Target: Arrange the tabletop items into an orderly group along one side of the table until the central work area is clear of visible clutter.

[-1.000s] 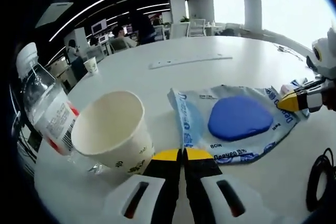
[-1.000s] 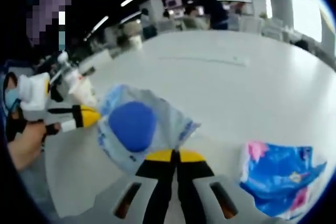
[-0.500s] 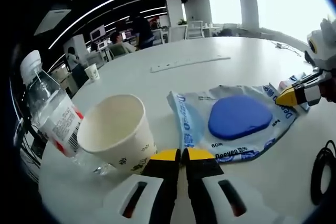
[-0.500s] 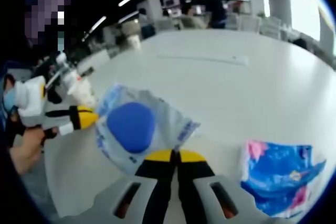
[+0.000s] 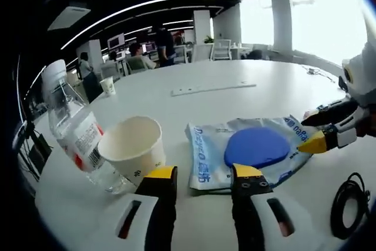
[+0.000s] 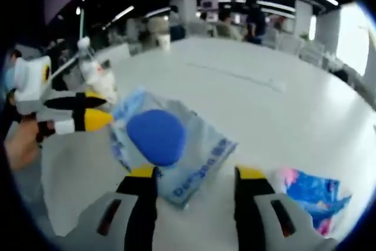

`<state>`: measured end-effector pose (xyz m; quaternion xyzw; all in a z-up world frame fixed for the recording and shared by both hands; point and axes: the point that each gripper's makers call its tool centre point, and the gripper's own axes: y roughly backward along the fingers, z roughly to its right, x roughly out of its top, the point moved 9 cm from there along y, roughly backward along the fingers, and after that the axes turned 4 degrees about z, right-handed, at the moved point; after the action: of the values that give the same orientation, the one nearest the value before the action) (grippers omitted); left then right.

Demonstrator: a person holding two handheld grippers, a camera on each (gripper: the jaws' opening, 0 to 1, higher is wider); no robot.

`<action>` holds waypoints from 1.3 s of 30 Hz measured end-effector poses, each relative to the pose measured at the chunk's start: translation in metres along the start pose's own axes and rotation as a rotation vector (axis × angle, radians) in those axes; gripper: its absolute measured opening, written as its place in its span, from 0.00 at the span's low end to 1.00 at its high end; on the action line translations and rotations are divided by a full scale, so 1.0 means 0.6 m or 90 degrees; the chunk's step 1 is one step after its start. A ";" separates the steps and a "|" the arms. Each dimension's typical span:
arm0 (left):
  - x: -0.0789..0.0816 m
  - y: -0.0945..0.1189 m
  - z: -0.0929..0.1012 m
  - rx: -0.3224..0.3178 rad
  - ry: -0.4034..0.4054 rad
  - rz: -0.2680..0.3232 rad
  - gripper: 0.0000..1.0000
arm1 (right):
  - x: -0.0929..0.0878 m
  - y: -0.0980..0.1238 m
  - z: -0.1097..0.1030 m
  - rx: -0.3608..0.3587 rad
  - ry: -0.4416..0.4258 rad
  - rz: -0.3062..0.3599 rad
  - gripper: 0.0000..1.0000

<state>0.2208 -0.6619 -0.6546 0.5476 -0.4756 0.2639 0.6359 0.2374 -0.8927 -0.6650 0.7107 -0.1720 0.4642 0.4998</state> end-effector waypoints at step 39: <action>0.060 0.005 0.158 -0.065 0.038 0.035 0.72 | 0.033 0.144 0.080 0.004 -0.065 0.138 0.61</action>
<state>0.2029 -0.7577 -0.6259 0.4931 -0.4837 0.2728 0.6696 0.2096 -0.9682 -0.6041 0.7121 -0.2713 0.4793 0.4354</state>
